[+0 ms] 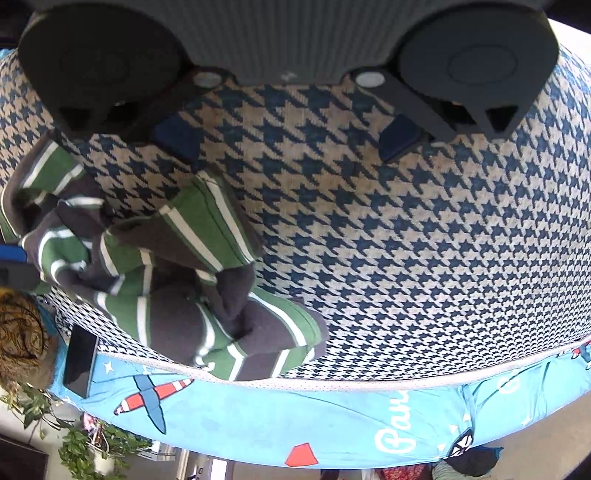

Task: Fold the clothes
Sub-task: 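Lay the shirt fabric down and open the right gripper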

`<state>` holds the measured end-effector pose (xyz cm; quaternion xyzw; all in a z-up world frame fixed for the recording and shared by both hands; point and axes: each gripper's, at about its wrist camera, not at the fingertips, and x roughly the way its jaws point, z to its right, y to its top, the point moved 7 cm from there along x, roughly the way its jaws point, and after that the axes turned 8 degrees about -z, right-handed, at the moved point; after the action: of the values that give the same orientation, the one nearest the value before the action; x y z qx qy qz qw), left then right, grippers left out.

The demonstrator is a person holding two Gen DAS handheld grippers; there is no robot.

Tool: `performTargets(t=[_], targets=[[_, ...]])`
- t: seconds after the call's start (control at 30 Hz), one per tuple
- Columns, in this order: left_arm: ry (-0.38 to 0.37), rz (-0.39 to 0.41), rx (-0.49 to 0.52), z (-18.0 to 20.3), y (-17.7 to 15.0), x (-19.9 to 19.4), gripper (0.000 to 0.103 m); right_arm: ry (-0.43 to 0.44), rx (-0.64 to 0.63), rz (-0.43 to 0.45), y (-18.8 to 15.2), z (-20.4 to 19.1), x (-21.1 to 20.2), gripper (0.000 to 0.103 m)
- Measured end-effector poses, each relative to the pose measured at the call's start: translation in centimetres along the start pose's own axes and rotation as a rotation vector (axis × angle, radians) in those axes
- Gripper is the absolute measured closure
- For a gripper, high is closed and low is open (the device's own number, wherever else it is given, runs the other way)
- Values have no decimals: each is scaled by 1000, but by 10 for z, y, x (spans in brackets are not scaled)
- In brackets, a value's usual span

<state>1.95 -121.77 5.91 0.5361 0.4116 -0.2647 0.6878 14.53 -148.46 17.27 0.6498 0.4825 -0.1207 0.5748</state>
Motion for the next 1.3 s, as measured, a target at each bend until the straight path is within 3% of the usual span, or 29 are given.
performTargets(t=[0.13,0.4,0.7,0.77,0.9,1.03,1.1,1.17,1.2,1.27,1.3], targets=[[27,21,-13,-12,23,-9,0,22,-54,-33,-6,-15,9,62],[42,33,58,-17,71,-18,0,65,-127,-105,-19,-38,28,55],[50,30,59,-49,100,-11,0,91,-231,-185,-36,-65,51,39],[46,20,44,-57,102,-6,0,78,-249,-206,-40,-69,59,33],[-20,-20,-34,-64,105,4,0,29,-259,-231,-45,-71,73,32],[-31,-7,-58,-66,107,3,0,-30,-252,-222,-45,-69,81,33],[-41,-5,-73,-67,106,3,0,-60,-249,-218,-44,-68,85,41],[-44,-11,-84,-69,105,4,0,-89,-245,-213,-44,-66,90,60],[-43,-13,-86,-70,105,4,0,-104,-244,-211,-44,-66,92,65],[-38,-13,-86,-72,104,3,0,-134,-240,-206,-44,-65,96,89],[-37,-12,-85,-73,103,2,0,-148,-238,-204,-44,-64,98,92]])
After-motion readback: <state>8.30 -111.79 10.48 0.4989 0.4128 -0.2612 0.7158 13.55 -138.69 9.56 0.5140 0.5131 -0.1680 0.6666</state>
